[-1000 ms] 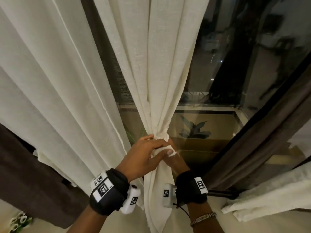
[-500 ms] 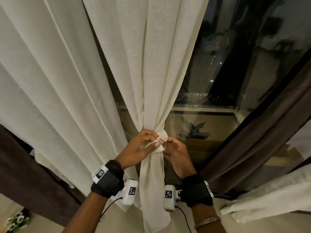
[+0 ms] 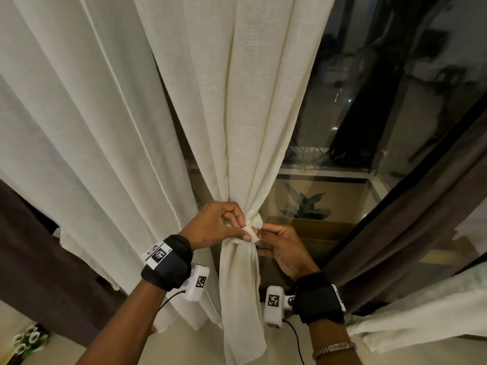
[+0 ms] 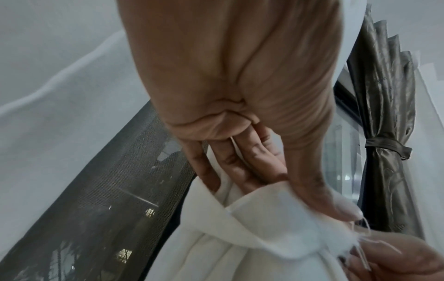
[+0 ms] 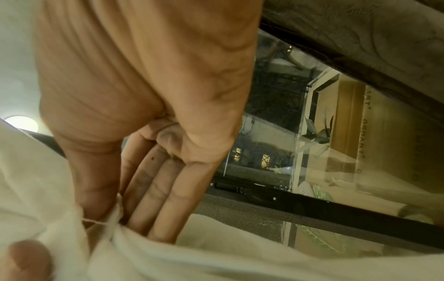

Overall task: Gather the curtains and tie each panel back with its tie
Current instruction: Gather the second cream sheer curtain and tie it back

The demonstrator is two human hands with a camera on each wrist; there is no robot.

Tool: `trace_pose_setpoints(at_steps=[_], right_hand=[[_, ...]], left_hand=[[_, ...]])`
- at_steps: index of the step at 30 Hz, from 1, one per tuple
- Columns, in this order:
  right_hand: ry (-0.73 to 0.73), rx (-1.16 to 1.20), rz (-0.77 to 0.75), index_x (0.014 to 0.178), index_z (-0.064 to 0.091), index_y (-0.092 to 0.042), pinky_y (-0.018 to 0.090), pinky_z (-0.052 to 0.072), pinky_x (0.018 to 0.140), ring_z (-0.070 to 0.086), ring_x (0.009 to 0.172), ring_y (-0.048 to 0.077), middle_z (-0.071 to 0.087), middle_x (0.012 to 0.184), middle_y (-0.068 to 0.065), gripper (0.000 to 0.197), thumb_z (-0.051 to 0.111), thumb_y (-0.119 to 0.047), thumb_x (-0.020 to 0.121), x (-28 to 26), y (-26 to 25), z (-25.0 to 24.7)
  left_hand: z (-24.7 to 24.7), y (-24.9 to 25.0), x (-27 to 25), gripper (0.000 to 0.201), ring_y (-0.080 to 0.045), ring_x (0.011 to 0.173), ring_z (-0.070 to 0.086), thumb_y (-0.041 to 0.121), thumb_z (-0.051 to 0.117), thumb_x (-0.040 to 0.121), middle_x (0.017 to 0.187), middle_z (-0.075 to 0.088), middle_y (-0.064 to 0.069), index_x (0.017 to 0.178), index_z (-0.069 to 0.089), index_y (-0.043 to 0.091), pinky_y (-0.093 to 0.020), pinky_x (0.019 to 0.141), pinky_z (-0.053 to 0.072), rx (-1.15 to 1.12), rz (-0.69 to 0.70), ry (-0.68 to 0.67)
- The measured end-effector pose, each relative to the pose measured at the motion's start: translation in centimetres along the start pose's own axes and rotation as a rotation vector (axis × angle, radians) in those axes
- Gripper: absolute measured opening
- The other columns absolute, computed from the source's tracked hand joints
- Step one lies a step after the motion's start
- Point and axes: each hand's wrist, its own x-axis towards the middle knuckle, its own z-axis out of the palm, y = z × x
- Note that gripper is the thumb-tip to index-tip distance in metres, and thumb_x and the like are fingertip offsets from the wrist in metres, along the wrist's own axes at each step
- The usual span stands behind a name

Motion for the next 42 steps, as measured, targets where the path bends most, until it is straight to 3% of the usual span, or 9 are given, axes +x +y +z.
trace_pose_setpoints(at_steps=[5, 11, 15, 20, 27, 30, 33, 37, 42], right_hand=[[0.004, -0.118, 0.001, 0.112, 0.083, -0.014, 0.053, 0.062, 0.097, 0.077, 0.108, 0.033, 0.081, 0.117, 0.015, 0.02, 0.068, -0.011, 0.099, 0.0, -0.7, 0.3], [-0.07, -0.186, 0.113, 0.125, 0.074, -0.003, 0.059, 0.059, 0.101, 0.073, 0.118, 0.039, 0.078, 0.123, 0.017, 0.029, 0.051, -0.007, 0.108, -0.2, -2.7, 0.1], [-0.08, -0.325, 0.031, 0.12, 0.079, -0.008, 0.052, 0.062, 0.098, 0.075, 0.115, 0.028, 0.081, 0.12, 0.006, 0.025, 0.072, -0.019, 0.099, -0.8, -3.2, 0.3], [-0.003, -0.345, -0.05, 0.118, 0.079, -0.004, 0.057, 0.059, 0.101, 0.077, 0.112, 0.028, 0.082, 0.116, 0.009, 0.024, 0.07, -0.017, 0.101, -1.1, -2.4, -0.3], [0.046, -0.781, 0.012, 0.132, 0.072, -0.027, 0.046, 0.054, 0.111, 0.071, 0.116, 0.009, 0.074, 0.129, -0.012, 0.048, 0.078, -0.049, 0.091, -1.6, -5.4, -0.3], [0.244, -0.766, -0.131, 0.15, 0.051, -0.041, 0.049, 0.052, 0.11, 0.059, 0.131, 0.012, 0.057, 0.148, -0.016, 0.085, 0.081, -0.069, 0.076, -1.0, -9.0, 0.6], [0.277, -0.421, -0.406, 0.136, 0.065, -0.032, 0.052, 0.054, 0.11, 0.066, 0.127, 0.014, 0.071, 0.136, -0.011, 0.059, 0.078, -0.056, 0.085, -0.6, -12.4, 2.6], [0.408, -0.315, -0.675, 0.11, 0.078, -0.011, 0.038, 0.065, 0.09, 0.078, 0.103, 0.021, 0.08, 0.11, 0.004, 0.022, 0.066, -0.028, 0.103, -0.8, -15.3, 2.5], [1.077, -0.11, -0.8, 0.107, 0.072, 0.008, 0.005, 0.046, 0.064, 0.058, 0.063, -0.015, 0.066, 0.094, 0.01, 0.039, 0.062, -0.03, 0.107, -0.6, -15.8, -2.5]], left_hand=[[-0.2, 0.9, 0.1, 0.036, -0.021, 0.077, 0.078, 0.026, 0.103, 0.063, 0.078, 0.08, -0.001, 0.083, 0.076, 0.015, -0.032, 0.081, 0.064, 0.106, -0.027, 0.014], [0.8, 0.9, 0.0, 0.042, -0.006, 0.065, 0.065, 0.052, 0.1, 0.057, 0.065, 0.07, 0.013, 0.07, 0.068, 0.028, -0.028, 0.073, 0.06, 0.282, -0.032, 0.212], [0.7, 1.0, 0.1, 0.031, -0.007, 0.065, 0.067, 0.042, 0.099, 0.067, 0.068, 0.074, 0.009, 0.077, 0.075, 0.024, -0.035, 0.077, 0.062, 0.208, -0.054, 0.132], [0.4, 1.6, -0.9, 0.011, -0.004, 0.083, 0.074, 0.027, 0.089, 0.087, 0.086, 0.08, 0.01, 0.092, 0.082, 0.021, -0.018, 0.082, 0.054, 0.115, 0.011, 0.013], [-0.6, 3.3, -1.7, 0.037, -0.009, 0.065, 0.053, 0.049, 0.084, 0.086, 0.075, 0.06, 0.002, 0.088, 0.059, 0.021, -0.022, 0.063, 0.05, -0.084, 0.126, 0.815], [-1.8, 4.8, -1.0, 0.051, -0.009, 0.082, 0.064, 0.054, 0.08, 0.089, 0.104, 0.064, 0.009, 0.123, 0.053, 0.027, -0.028, 0.075, 0.059, -0.173, 0.106, 0.903], [-2.6, 5.6, -0.3, 0.049, -0.015, 0.116, 0.068, 0.051, 0.072, 0.098, 0.13, 0.067, 0.003, 0.136, 0.054, 0.027, -0.038, 0.096, 0.06, -0.176, 0.168, 0.818], [-4.0, 7.5, -0.7, 0.027, -0.011, 0.07, 0.056, 0.032, 0.068, 0.105, 0.079, 0.062, -0.007, 0.095, 0.062, 0.008, -0.028, 0.064, 0.049, -0.2, 0.287, 1.009], [-4.0, 7.3, -1.2, 0.041, 0.0, 0.062, 0.049, 0.034, 0.067, 0.105, 0.062, 0.056, 0.004, 0.076, 0.06, 0.006, -0.019, 0.062, 0.041, -0.266, 0.194, 0.967]])
